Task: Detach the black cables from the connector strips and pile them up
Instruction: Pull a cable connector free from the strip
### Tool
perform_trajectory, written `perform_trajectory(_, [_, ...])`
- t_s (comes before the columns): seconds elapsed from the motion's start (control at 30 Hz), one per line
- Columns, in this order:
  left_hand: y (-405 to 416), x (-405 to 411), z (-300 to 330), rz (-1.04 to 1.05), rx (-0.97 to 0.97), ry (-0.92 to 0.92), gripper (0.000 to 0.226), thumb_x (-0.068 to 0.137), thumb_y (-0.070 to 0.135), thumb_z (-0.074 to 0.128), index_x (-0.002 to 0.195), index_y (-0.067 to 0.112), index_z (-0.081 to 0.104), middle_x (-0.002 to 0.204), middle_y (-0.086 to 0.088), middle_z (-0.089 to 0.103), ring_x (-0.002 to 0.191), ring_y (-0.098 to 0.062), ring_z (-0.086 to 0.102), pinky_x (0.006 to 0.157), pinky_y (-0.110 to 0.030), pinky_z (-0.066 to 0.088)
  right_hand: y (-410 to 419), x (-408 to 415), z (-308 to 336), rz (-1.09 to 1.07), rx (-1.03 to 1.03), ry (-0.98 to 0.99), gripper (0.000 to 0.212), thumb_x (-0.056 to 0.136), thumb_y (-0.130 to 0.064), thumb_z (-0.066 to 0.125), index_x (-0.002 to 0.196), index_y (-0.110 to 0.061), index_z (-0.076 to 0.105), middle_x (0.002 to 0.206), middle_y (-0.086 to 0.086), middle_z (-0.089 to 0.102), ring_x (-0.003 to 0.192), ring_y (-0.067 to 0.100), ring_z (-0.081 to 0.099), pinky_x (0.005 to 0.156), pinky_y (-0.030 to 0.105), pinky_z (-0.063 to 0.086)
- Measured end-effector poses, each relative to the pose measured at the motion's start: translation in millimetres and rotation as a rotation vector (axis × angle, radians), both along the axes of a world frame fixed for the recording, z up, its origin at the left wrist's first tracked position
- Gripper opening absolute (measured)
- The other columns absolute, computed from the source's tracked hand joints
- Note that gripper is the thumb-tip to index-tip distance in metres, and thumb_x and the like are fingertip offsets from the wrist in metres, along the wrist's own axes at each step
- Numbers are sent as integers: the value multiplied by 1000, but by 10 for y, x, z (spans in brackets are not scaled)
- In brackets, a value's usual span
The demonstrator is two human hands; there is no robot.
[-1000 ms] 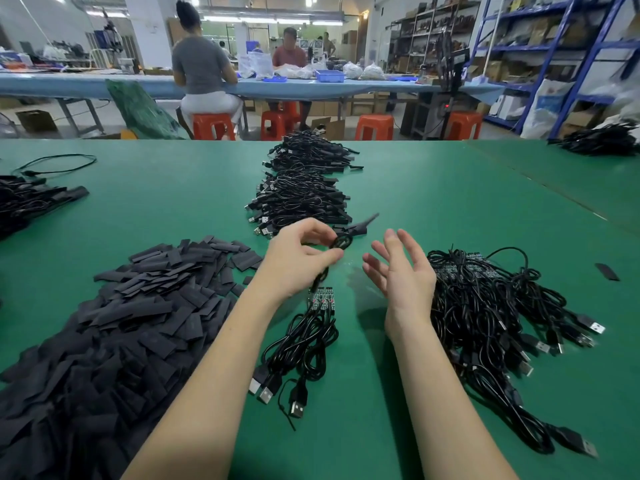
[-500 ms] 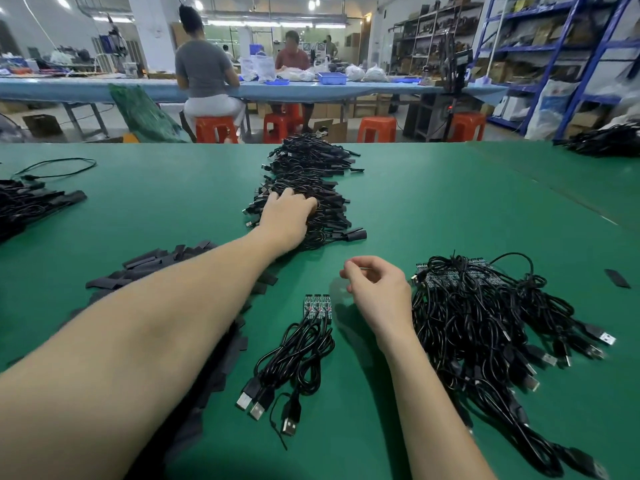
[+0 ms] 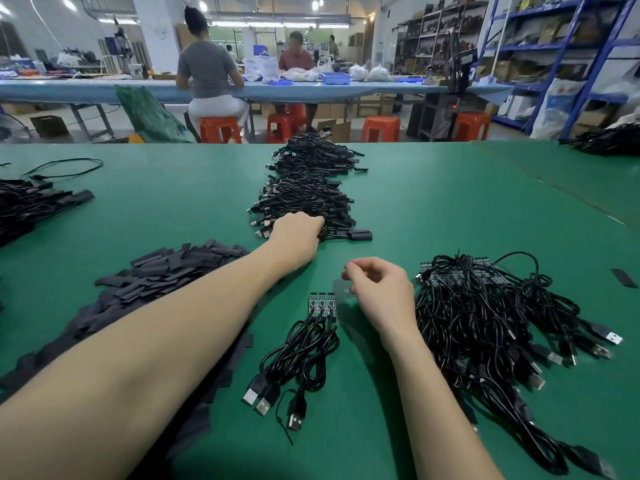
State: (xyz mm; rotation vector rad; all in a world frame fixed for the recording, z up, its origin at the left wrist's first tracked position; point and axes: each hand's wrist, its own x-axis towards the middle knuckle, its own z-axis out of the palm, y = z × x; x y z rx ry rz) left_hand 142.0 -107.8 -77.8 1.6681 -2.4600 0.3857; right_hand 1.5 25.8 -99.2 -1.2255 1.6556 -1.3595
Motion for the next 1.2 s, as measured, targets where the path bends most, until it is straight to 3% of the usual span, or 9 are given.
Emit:
perform_trajectory(0.27, [8,-80,14,112,33,137,16,96,25,54,109,16,57,112,-8,66,104,-34,62,77,-37,44,12,-56,-8,7,-17,257,13,90,-33,64,81,-31,72,78,-17,71,80,-2,65,69,12,43])
perform_trajectory(0.47, [407,-14,-87,153,147,781,12,88,36,63,80,29,58,79,12,64,83,-16,61,73,-29,46,75,-27,50,258,165,632,22,87,-51,63,98,-34,72,91,-18,69,97,12,65,86,28,51])
perform_trajectory(0.53, [581,21,-128,137,222,980,14,88,37,67,78,29,62,75,12,65,76,-10,61,70,-27,45,77,-1,85,301,184,630,22,85,-53,67,96,-33,70,92,-19,69,93,10,65,86,30,52])
perform_trajectory(0.67, [888,68,-132,71,468,1356,10,93,30,69,87,22,68,79,5,72,65,-10,63,61,-23,50,99,-54,143,388,142,218,13,84,-28,81,88,-25,69,71,-12,69,55,3,55,62,22,46])
perform_trajectory(0.73, [1004,119,-87,2,713,1492,10,95,27,68,91,18,67,81,3,72,67,-10,64,61,-18,49,134,-125,172,404,127,-14,13,81,-21,84,88,-23,72,67,-9,69,51,1,51,53,16,40])
perform_trajectory(0.83, [1095,179,-20,-130,1045,1607,14,91,26,69,99,15,67,91,-1,72,86,-17,67,87,-30,55,153,-211,212,310,152,-223,18,76,-27,86,89,-23,75,75,-5,72,62,7,52,58,23,38])
perform_trajectory(0.87, [1115,181,-1,-157,1085,1623,15,89,24,70,100,14,67,93,-3,73,88,-17,68,90,-32,54,153,-222,221,296,167,-289,23,73,-29,87,91,-23,75,77,-5,72,66,10,53,60,25,38])
perform_trajectory(0.97, [1151,148,37,-183,1105,1696,6,92,9,66,98,11,63,90,-6,72,79,-13,69,73,-22,56,146,-210,228,334,196,-467,40,61,-30,87,97,-18,73,78,-6,74,59,7,60,60,23,42])
perform_trajectory(1.2, [1217,109,50,-186,1103,1750,27,94,5,64,120,-2,62,96,-11,71,79,-14,69,73,-21,57,137,-185,188,376,248,-699,35,71,-18,80,104,-7,74,78,0,72,55,6,60,51,15,51])
